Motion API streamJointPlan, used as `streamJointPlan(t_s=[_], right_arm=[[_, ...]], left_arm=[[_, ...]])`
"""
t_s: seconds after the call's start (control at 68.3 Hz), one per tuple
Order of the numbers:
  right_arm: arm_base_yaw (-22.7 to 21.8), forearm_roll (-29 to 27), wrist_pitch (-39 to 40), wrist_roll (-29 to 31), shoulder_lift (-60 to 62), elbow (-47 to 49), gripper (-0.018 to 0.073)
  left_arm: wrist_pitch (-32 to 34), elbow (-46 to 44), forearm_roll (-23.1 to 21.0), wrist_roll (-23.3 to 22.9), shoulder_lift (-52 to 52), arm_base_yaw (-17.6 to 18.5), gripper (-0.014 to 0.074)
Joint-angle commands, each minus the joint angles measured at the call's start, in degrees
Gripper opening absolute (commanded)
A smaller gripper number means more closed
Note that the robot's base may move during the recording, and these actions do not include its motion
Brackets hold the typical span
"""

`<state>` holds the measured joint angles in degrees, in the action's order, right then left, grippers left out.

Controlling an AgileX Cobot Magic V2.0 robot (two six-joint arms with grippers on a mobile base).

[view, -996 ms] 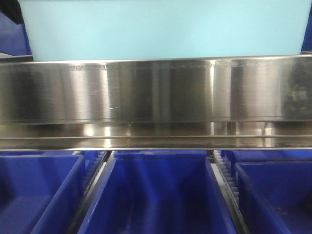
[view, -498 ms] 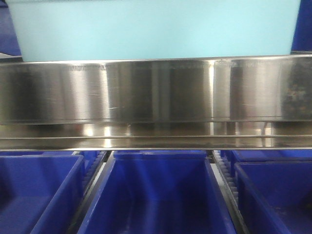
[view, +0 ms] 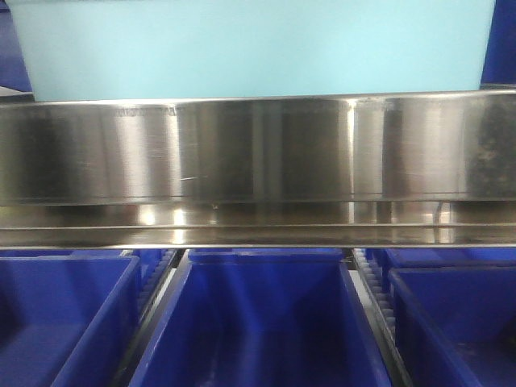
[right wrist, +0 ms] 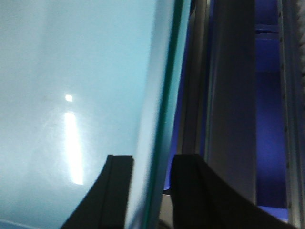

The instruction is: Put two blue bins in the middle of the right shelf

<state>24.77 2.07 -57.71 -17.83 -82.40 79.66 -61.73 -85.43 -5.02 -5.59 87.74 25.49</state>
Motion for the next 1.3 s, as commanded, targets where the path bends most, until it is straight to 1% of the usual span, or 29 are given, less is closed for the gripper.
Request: streamJointPlan(t_s=[0.0,0.132,0.366,0.571,0.922,1.098,1.288], right_arm=[[-0.05,1.14,2.23,-1.48,1.86,1.26,-0.0154],[-0.05,1.14,1.99,-1.48,2.72,5.43,-0.0154],[-0.05,1.25,1.02,-1.48,3.13,16.50,-0.0154],[-0.05,1.25,0.76,-1.24,3.13,22.54,-0.0154],[-0.05,1.25,1.14,-1.24,3.13,23.58,-0.0154],[-0.05,1.25,1.14,-1.24,3.13,23.58,-0.0154],[-0.05,1.25,1.14,-1.24,3.13,23.58,-0.0154]], left_arm=[[0.22,-2.24,-2.31,0.50,-2.81,0.18,-0.0111],[0.22,-6.03,-2.31,0.50,-4.26,0.18,-0.0111],[0.22,-14.19,-2.39,0.50,-6.47,0.18,-0.0111],[0.59,-21.05,-2.39,0.50,-7.58,0.18,-0.0111],[0.97,-22.14,-2.39,0.50,-7.35,0.18,-0.0111],[2.26,-22.14,-2.39,0.50,-7.35,0.18,-0.0111],[5.33,-22.14,-2.39,0.50,-7.35,0.18,-0.0111]])
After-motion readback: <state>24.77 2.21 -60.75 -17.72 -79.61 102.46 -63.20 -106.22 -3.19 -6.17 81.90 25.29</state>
